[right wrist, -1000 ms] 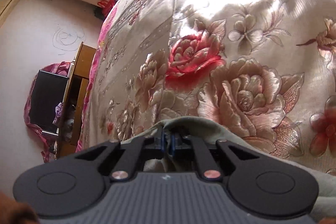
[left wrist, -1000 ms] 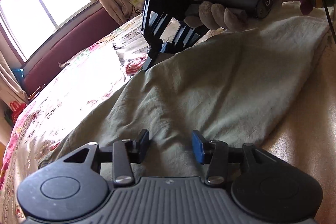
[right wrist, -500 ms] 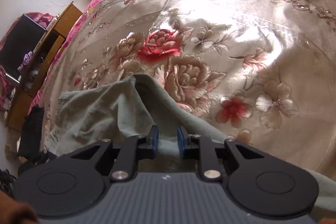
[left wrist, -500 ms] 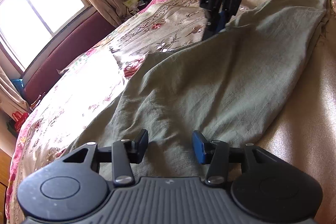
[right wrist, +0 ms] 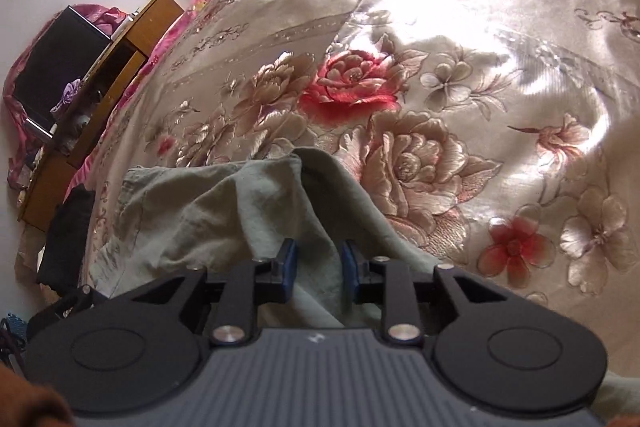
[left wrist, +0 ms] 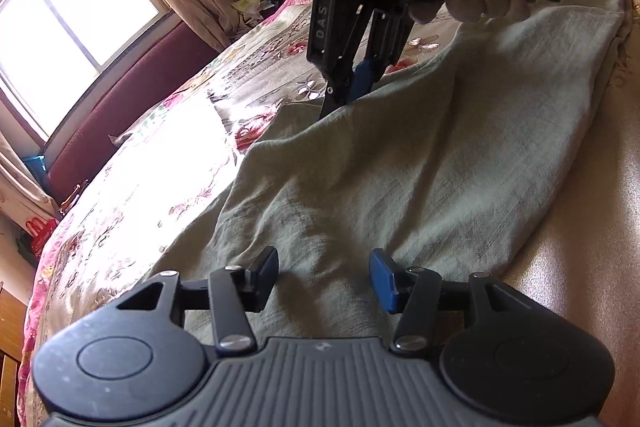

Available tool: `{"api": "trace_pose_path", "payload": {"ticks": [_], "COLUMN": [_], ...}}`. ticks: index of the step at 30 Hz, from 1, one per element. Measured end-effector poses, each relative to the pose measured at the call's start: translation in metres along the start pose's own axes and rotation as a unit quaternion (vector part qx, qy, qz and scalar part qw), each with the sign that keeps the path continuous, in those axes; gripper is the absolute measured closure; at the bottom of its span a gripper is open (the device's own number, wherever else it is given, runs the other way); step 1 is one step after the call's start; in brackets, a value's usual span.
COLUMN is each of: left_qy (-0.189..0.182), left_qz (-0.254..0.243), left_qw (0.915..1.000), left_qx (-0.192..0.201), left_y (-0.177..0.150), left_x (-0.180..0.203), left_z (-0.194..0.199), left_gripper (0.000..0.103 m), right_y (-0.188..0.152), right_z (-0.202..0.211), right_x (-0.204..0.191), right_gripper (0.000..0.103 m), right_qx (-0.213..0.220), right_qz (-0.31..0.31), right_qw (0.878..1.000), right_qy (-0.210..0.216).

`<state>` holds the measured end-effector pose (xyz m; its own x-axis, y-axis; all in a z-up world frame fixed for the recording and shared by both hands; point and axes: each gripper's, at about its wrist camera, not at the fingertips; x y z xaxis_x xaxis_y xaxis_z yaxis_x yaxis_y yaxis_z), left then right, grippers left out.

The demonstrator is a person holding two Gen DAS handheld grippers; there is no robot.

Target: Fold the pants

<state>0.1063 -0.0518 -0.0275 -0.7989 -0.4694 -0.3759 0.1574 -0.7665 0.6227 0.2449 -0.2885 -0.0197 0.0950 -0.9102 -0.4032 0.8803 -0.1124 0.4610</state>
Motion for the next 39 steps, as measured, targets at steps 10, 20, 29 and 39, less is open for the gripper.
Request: {"api": "trace_pose_path", "payload": {"ticks": [10,20,29,39], "left_qy": [-0.002,-0.029,-0.034,-0.099], "left_qz": [0.011,0.008,-0.072,-0.138], "left_qw": [0.9999,0.9991,0.9967,0.9854], "left_qx": [-0.003,0.030,-0.019,-0.009], "left_y": [0.002,0.032,0.062,0.115], "left_x": [-0.004,0.014,0.061,0.137], "left_z": [-0.006,0.009,-0.009,-0.013], "left_gripper": [0.037,0.036,0.034,0.029], "right_y": [0.036,-0.077,-0.169,-0.267], "right_z": [0.006,0.102,0.167,0.241], "right_x": [0.022,0.031,0.128,0.203], "right_gripper": [0.100,0.094,0.096,0.097], "right_qx": [0.096,0.132,0.198,0.214], "right_qz": [-0.066,-0.053,-0.229,-0.361], "right_qw": [0.991,0.987,0.931,0.863], "right_qy": [-0.069,-0.076,-0.203,-0.281]}}
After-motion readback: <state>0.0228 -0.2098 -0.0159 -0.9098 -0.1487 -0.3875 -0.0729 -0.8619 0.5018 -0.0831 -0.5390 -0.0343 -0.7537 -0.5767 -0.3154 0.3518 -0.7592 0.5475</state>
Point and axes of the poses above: each gripper's, at about its wrist camera, not at the fingertips, and z roughly against the way its jaws point, x to its right, y to its top, and after that the axes turned 9 degrees about -y, right-handed
